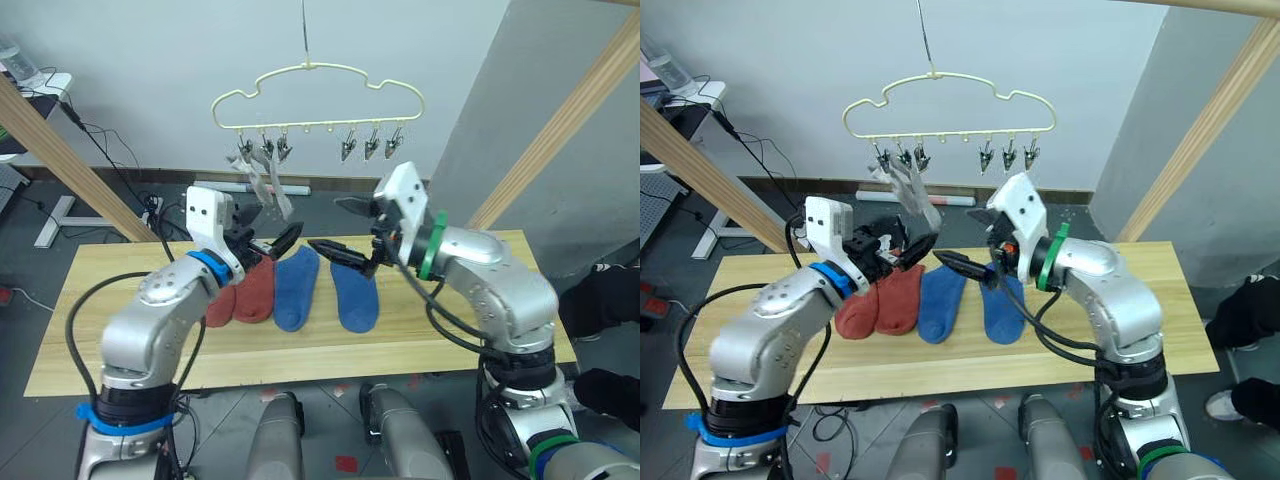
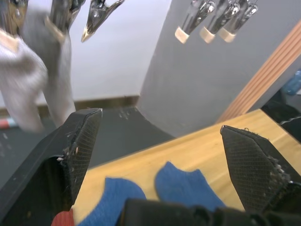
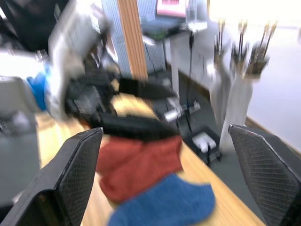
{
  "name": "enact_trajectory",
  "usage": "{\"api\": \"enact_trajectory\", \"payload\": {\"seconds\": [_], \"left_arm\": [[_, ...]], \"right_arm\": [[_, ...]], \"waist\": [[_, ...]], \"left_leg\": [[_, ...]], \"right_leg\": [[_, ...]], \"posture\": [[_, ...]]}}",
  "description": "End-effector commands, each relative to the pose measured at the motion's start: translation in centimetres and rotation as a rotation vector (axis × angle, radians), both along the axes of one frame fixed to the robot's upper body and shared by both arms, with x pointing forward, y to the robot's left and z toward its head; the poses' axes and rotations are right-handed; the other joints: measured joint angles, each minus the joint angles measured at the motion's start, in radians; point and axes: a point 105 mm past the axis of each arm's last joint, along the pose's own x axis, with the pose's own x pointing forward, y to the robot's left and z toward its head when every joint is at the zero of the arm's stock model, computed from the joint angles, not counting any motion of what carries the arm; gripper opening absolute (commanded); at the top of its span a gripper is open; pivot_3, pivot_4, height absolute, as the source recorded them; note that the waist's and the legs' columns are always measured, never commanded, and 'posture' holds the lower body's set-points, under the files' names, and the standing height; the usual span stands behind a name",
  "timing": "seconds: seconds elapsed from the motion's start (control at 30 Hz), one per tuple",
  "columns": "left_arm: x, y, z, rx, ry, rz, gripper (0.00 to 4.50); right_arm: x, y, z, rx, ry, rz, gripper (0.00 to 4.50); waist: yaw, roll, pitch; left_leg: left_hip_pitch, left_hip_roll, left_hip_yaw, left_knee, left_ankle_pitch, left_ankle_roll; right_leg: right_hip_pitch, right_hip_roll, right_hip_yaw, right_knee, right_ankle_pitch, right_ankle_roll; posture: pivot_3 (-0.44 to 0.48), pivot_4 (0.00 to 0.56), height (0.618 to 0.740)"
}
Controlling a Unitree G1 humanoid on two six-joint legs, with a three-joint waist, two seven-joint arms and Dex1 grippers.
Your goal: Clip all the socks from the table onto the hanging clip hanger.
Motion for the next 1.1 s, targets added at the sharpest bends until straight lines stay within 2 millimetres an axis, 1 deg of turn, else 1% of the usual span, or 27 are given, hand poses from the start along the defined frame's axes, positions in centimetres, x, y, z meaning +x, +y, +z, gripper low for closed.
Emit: {"api": "enact_trajectory", "payload": {"seconds": [0.03,0.07,0.1,0.2,0.3,0.53,0.7,0.9,0.97,1.1], "left_arm": [[0.0,0.0,1.9,-0.041,-0.125,0.016,3.91],[0.2,0.0,1.9,-0.015,-0.152,0.034,3.64],[0.6,-0.1,1.9,-0.024,-0.155,0.054,3.27],[1.5,-0.8,1.9,-0.048,-0.161,0.080,2.38],[1.8,-1.5,2.0,-0.045,-0.180,0.066,2.38],[2.9,-2.0,1.6,-0.049,-0.184,0.106,2.38],[3.5,-2.4,1.7,-0.049,-0.194,0.115,2.38],[4.2,-2.2,1.9,-0.050,-0.207,0.131,2.38],[4.7,-1.6,2.3,-0.053,-0.219,0.166,2.38],[5.2,-1.6,2.3,-0.045,-0.227,0.162,2.38]], "right_arm": [[-1.2,-0.4,1.5,0.034,-0.053,0.023,4.50],[-1.1,-0.5,1.4,0.032,-0.049,0.021,4.50],[-1.1,-0.6,1.4,0.030,-0.052,0.018,4.50],[-1.0,-0.6,1.7,0.038,-0.056,0.015,4.50],[-0.7,-0.6,2.1,0.048,-0.069,0.005,4.50],[-0.1,-0.4,2.7,0.062,-0.092,-0.020,4.50],[-0.3,-0.1,3.4,0.083,-0.102,-0.010,4.50],[-0.8,0.2,4.0,0.110,-0.106,0.028,4.50],[-1.0,0.3,4.1,0.108,-0.109,0.035,4.50],[-0.8,0.2,4.0,0.106,-0.106,0.025,4.50]], "waist": [[0.000,0.000,0.000],[-0.001,0.000,0.000],[-0.002,0.000,0.000],[-0.002,0.000,0.000],[-0.003,0.000,0.000],[-0.004,-0.001,0.000],[-0.005,0.000,0.000],[-0.005,-0.001,0.000],[-0.005,-0.001,0.000],[-0.005,-0.001,0.000]], "left_leg": [[0.000,0.000,0.000,0.000,0.000,0.000],[0.000,0.000,0.000,0.000,0.000,0.000],[0.000,0.000,0.000,0.000,0.000,0.000],[0.000,-0.001,0.000,0.001,0.000,0.000],[0.000,-0.001,0.000,0.001,0.000,0.000],[0.000,0.000,0.000,0.001,0.000,0.001],[0.000,0.000,0.000,0.001,0.000,0.001],[0.000,0.000,0.000,0.001,0.000,0.001],[0.000,0.000,0.000,0.001,0.000,0.001],[0.000,0.000,0.000,0.001,0.000,0.001]], "right_leg": [[0.000,0.000,0.000,0.000,0.000,0.000],[0.000,0.000,0.000,0.000,0.000,0.000],[0.000,0.000,0.000,0.000,0.000,0.000],[0.000,0.001,0.000,0.001,0.000,0.000],[0.000,0.001,0.000,0.000,0.000,0.000],[0.000,0.001,0.000,0.001,0.000,0.000],[0.001,0.001,0.000,0.001,0.000,0.001],[0.001,0.001,0.000,0.001,0.000,0.001],[0.001,0.001,-0.001,0.001,0.000,0.001],[0.001,0.001,-0.001,0.001,0.000,0.001]], "posture": [[-0.002,0.266,0.740],[-0.004,0.263,0.740],[-0.007,0.262,0.740],[-0.018,0.259,0.740],[-0.022,0.261,0.740],[-0.035,0.266,0.740],[-0.037,0.271,0.740],[-0.039,0.273,0.740],[-0.039,0.273,0.740],[-0.044,0.275,0.740]]}}
